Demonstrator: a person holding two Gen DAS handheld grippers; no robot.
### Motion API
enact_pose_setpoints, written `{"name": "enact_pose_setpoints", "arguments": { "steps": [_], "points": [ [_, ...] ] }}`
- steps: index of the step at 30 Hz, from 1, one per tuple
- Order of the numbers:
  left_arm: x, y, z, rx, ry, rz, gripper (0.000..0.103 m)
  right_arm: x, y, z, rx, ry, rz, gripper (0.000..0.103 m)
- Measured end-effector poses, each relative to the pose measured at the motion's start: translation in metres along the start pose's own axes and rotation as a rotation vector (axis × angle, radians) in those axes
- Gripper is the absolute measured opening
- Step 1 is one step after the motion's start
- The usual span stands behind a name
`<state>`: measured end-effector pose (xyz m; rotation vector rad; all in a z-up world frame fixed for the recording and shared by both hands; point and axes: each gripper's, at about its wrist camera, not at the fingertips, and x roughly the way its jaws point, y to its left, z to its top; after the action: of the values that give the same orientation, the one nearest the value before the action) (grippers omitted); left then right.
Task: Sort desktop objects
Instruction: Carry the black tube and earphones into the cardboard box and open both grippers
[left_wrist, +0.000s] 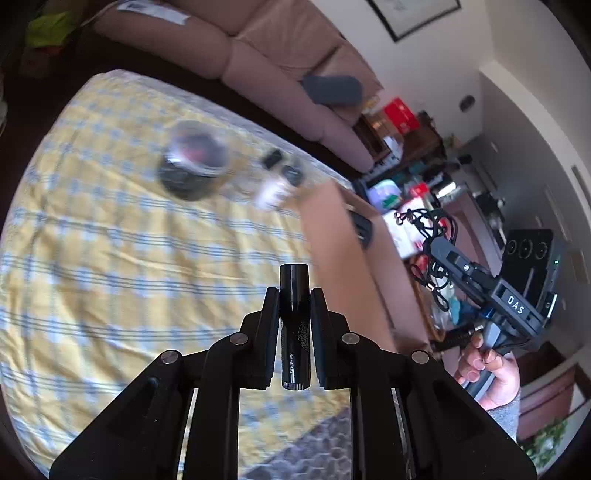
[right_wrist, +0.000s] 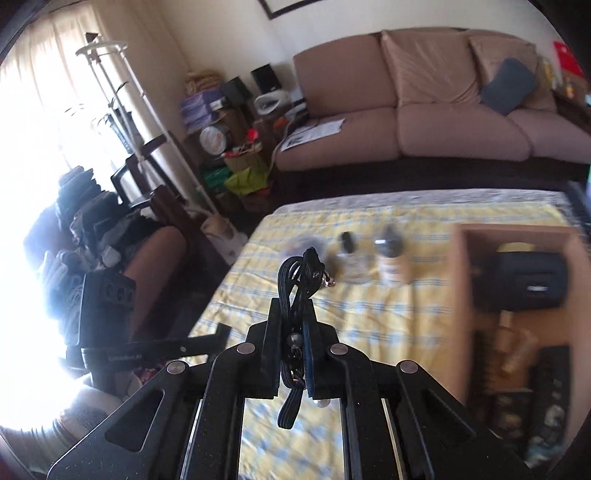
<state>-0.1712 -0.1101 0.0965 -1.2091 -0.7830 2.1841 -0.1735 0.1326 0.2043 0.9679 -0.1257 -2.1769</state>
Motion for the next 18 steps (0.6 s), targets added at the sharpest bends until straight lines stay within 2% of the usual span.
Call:
{"name": "enact_pose_setpoints", "arguments": {
  "steps": [8, 13, 18],
  "points": [
    [0.044, -0.109, -0.001, 0.125, 0.051, -0.043, 0.015, -0.087, -0.069, -0.026, 0.108, -0.067, -0.079, 0.009],
    [0.095, -0.161, -0.003, 0.124, 0.103, -0.087, 0.015, -0.104, -0.110, -0.050, 0.164, -0.039, -0.091, 0.010],
    [0.150, -0.191, -0.006, 0.132, 0.153, -0.065, 0.015, -0.103, -0.145, -0.077, 0.197, -0.001, -0.088, 0.010]
  ]
}}
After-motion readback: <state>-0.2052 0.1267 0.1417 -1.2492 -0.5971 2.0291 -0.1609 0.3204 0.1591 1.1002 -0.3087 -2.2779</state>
